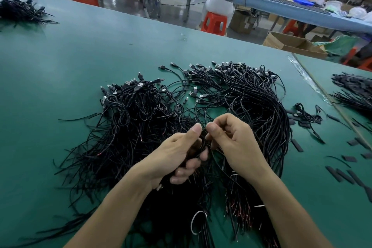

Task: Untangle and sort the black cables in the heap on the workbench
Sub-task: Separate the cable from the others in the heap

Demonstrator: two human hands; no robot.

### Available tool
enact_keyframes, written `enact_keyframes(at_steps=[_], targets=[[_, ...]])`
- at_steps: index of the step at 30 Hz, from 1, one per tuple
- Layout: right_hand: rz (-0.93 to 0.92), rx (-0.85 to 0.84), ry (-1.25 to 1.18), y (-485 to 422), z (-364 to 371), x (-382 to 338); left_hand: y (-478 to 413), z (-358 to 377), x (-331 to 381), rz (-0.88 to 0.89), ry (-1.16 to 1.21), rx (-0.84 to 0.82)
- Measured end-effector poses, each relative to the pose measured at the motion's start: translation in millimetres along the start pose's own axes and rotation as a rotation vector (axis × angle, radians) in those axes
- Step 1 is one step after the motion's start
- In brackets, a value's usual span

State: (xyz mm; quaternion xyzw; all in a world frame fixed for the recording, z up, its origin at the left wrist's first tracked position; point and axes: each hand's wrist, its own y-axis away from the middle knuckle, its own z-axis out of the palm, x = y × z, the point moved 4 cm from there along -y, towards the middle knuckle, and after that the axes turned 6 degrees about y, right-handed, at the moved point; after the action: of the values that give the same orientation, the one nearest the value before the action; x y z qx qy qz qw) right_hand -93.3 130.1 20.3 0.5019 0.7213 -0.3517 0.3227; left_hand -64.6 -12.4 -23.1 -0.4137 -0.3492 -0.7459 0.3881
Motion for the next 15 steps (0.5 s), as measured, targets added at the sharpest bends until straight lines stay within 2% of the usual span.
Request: enact_keyframes(at_steps=[3,5,7,8,11,15], targets=[[0.067,-0.126,-0.013,2.2,14.9,10.2,-2.1,-5.5,7.3,0.147,0.035,0.156],[0.106,-0.243,0.207,7.5,30.5,20.1,-3.1,-10.8,12.1,0.279,0.077,0.273],[0.079,-0.361,0.517,17.2,47.7,26.8,-3.6,-16.0,15.2,0.377,0.126,0.349],[0.051,-0.376,0.598,22.4,55.1,26.5,-4.0,-17.7,16.0,0.409,0.117,0.372],[-0.029,-0.252,0.625,29.5,63.7,16.4,-6.0,-17.8,15.3,0.468,0.052,0.375],[0.014,-0.207,0.623,25.8,63.2,9.9,-6.9,-16.0,13.9,0.526,0.073,0.363]])
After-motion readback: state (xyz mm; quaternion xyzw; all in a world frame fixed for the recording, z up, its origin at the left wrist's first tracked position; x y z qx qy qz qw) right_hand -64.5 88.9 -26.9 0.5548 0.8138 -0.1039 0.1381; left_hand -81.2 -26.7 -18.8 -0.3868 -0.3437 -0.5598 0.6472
